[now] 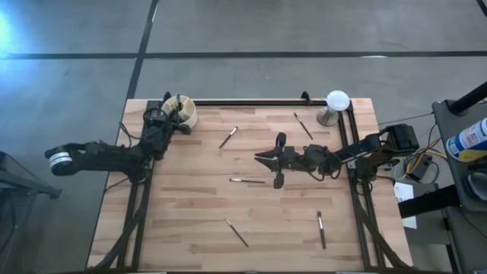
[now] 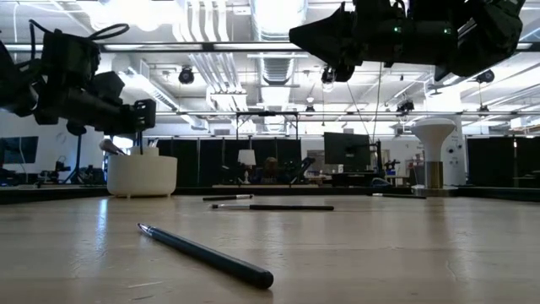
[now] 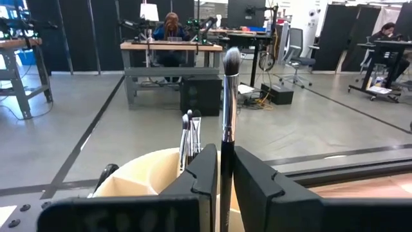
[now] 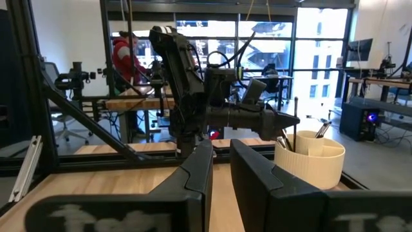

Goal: Put items in baskets/containers
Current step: Put the eyeshadow brush into the organizer

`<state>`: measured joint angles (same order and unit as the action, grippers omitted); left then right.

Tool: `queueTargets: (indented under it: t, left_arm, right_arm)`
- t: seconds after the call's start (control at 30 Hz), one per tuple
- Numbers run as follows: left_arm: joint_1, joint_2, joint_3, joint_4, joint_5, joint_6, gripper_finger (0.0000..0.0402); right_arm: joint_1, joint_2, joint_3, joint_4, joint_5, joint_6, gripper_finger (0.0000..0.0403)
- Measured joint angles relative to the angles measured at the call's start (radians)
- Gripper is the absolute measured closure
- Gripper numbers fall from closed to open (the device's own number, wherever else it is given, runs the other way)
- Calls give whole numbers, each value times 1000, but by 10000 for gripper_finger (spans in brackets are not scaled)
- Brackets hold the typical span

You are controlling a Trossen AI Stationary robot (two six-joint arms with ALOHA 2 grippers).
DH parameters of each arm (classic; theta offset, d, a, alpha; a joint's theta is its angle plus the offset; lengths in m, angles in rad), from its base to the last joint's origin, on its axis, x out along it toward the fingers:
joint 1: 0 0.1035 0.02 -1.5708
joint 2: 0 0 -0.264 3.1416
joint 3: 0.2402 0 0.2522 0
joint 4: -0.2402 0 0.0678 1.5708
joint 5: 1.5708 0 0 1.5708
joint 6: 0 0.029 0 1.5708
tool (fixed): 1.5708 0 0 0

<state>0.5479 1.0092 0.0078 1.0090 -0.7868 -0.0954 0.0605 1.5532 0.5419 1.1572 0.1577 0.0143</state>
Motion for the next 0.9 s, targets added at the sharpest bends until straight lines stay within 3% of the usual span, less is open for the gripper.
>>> queueTargets:
  t: [0.3, 0.67, 0.9]
  left_arm:
    - [-1, -20, 66, -227, -24, -79, 380]
    - [-1, -43, 103, -327, -27, -107, 312]
    - [-4, -120, 103, -378, -26, -94, 294]
  right_arm:
    - [0, 0, 0, 0, 0, -10, 355]
    - [0, 0, 0, 0, 0, -10, 355]
    - [0, 0, 0, 0, 0, -10, 355]
